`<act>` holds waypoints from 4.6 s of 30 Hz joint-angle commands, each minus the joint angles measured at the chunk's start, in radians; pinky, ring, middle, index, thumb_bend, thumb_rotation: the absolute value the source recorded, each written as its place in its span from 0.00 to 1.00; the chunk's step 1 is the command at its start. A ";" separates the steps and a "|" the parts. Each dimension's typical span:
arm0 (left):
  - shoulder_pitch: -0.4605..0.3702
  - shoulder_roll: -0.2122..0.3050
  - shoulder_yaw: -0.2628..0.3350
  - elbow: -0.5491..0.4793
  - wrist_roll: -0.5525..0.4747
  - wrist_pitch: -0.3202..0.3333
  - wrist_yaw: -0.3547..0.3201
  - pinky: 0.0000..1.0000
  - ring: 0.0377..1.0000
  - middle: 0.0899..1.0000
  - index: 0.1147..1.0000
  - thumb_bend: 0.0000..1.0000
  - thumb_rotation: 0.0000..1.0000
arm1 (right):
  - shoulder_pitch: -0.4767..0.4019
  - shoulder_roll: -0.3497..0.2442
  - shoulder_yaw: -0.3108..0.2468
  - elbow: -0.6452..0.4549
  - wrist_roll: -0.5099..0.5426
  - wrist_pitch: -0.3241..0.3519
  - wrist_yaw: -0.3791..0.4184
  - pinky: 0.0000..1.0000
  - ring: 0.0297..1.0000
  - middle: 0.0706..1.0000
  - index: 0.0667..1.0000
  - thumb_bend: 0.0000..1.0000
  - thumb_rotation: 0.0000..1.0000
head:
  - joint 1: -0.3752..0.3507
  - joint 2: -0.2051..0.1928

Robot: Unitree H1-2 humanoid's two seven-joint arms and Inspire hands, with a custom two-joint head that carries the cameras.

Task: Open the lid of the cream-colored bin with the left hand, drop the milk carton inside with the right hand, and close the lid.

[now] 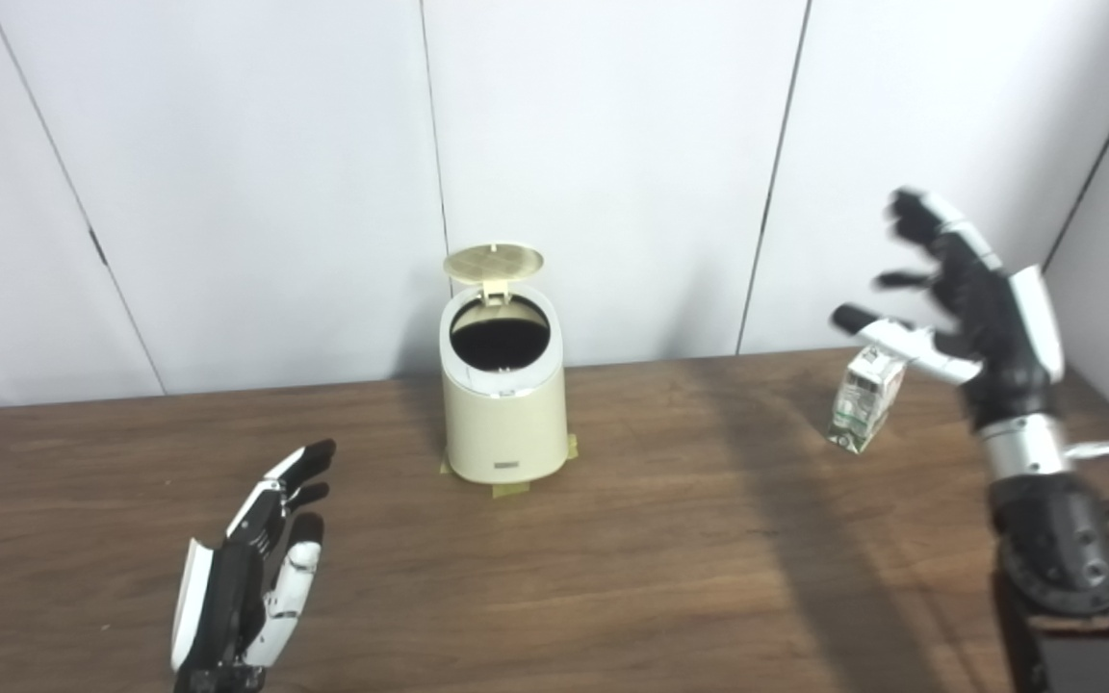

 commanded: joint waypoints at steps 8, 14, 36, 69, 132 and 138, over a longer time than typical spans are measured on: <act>0.034 -0.028 0.001 0.012 0.032 -0.020 0.002 0.77 0.83 0.82 0.80 0.28 0.75 | -0.120 -0.069 -0.042 0.042 -0.011 0.108 -0.011 0.84 0.96 0.93 0.92 0.93 0.34 | 0.002 0.004; 0.046 -0.029 0.002 -0.003 0.020 -0.021 -0.004 0.77 0.83 0.83 0.79 0.30 0.75 | -0.118 -0.068 -0.046 0.061 -0.016 0.134 -0.019 0.56 0.80 0.93 0.91 0.93 0.28 | 0.002 0.011; 0.064 -0.028 -0.006 -0.022 0.015 -0.025 -0.040 0.73 0.79 0.78 0.75 0.36 0.75 | -0.160 -0.107 -0.004 0.659 0.086 -0.179 0.008 0.79 0.87 0.88 0.94 1.00 0.46 | 0.028 0.020; 0.082 -0.017 -0.004 -0.069 0.029 0.016 -0.046 0.73 0.80 0.79 0.76 0.31 0.70 | -0.190 -0.091 0.074 0.795 0.090 -0.165 0.013 0.72 0.78 0.79 0.84 1.00 0.33 | 0.024 0.034; 0.073 -0.020 -0.015 -0.053 0.102 -0.026 -0.029 0.70 0.77 0.75 0.70 0.33 0.54 | -0.163 0.065 0.080 0.478 0.058 -0.231 -0.201 0.39 0.43 0.43 0.45 0.53 0.00 | 0.029 0.034; 0.075 -0.023 -0.016 -0.062 0.122 -0.015 -0.023 0.69 0.77 0.74 0.70 0.36 0.56 | -0.155 0.092 0.134 0.330 0.041 -0.247 -0.124 0.35 0.40 0.42 0.48 0.52 0.00 | 0.030 0.033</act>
